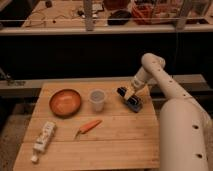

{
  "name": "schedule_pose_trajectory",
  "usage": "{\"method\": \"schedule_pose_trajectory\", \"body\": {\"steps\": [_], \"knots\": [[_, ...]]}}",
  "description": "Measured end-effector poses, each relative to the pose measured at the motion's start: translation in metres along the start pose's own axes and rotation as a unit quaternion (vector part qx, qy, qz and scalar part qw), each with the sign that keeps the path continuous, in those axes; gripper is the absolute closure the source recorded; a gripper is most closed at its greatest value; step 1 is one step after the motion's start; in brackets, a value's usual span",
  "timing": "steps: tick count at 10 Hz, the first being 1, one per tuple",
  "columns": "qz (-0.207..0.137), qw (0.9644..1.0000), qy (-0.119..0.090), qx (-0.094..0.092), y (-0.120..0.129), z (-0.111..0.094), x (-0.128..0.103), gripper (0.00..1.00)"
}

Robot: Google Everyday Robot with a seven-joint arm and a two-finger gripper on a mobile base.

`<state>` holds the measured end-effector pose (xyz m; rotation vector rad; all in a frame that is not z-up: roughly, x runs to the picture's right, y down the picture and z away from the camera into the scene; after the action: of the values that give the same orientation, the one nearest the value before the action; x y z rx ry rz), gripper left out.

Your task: Place the eraser on the white sponge

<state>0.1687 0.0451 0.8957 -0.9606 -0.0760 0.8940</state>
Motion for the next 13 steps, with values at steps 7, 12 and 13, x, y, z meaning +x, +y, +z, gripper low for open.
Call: {"method": "schedule_pose_trajectory", "body": {"steps": [7,12,13], "knots": [[0.010,0.9999,-0.003,0.001,-0.0025,-0.0018,0.0001,0.55],[0.018,0.9998,-0.004,-0.001,-0.0049,-0.0018,0.0005,0.84],[0.020,0.9998,-0.004,-0.001,-0.0053,-0.0013,0.0002,0.89]]}}
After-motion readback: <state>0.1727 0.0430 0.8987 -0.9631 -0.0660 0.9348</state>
